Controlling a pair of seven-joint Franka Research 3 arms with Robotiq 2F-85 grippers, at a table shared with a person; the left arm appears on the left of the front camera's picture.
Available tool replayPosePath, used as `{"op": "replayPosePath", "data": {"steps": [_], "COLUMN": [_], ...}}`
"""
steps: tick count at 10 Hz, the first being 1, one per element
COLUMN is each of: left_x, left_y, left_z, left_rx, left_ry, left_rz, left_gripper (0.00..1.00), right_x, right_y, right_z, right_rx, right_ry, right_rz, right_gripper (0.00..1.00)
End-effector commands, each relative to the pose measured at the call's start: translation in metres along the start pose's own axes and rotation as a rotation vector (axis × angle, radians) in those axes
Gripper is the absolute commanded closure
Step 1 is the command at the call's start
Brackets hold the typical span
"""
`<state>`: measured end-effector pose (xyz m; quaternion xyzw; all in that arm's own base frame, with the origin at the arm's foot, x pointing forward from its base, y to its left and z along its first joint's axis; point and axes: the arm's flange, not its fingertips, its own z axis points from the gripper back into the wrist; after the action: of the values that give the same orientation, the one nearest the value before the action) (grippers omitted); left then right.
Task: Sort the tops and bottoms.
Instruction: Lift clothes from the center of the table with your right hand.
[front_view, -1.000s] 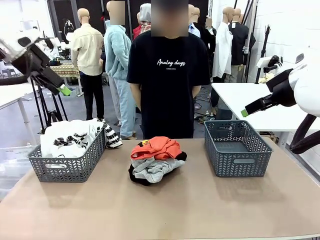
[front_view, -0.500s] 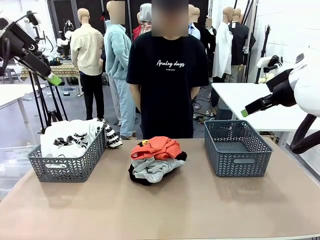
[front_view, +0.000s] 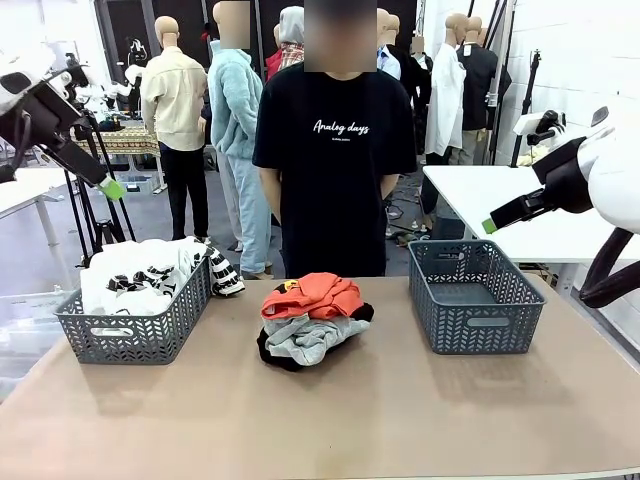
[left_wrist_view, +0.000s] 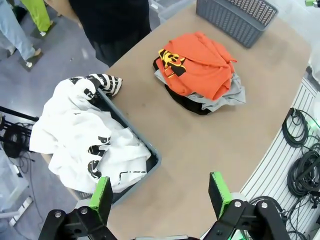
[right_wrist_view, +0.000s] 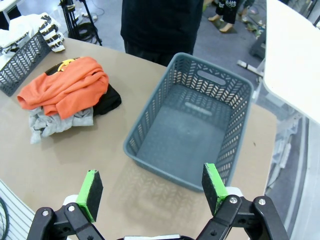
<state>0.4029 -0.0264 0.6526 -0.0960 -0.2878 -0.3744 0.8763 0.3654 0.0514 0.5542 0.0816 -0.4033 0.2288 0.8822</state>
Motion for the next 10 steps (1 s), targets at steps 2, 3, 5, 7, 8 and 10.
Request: {"op": "replayPosePath", "data": {"steps": [2,3,5,7,8,10], "left_x": [0.002,0.002,0.002,0.002,0.002,0.002], "left_y": [-0.001,-0.001,-0.001,-0.001,-0.001,-0.001], "left_z": [0.006,0.006,0.006,0.006,0.006,0.006], "left_rx": [0.007,0.007,0.007,0.007,0.007,0.007], "left_ry": [-0.012,-0.012,-0.012,-0.012,-0.012,-0.012], "left_rz": [0.007,0.007,0.007,0.007,0.007,0.007], "left_gripper": [0.00,0.00,0.00,0.00,0.00,0.00], "right_x": [0.019,0.049,0.110,0.152,0.160,0.155], "right_y": [0.021,0.032,0.047,0.065,0.077,0.100], "right_z": [0.013,0.008,-0.031,-0.099,-0.135,-0.190], "right_rx": [0.060,0.087,0.247,0.318,0.281,0.256], "right_ry": [-0.025,-0.054,-0.094,0.022,0.070,0.194], "right_rz": [0.062,0.090,0.148,0.173,0.181,0.229], "right_gripper": [0.00,0.00,0.00,0.00,0.00,0.00]}}
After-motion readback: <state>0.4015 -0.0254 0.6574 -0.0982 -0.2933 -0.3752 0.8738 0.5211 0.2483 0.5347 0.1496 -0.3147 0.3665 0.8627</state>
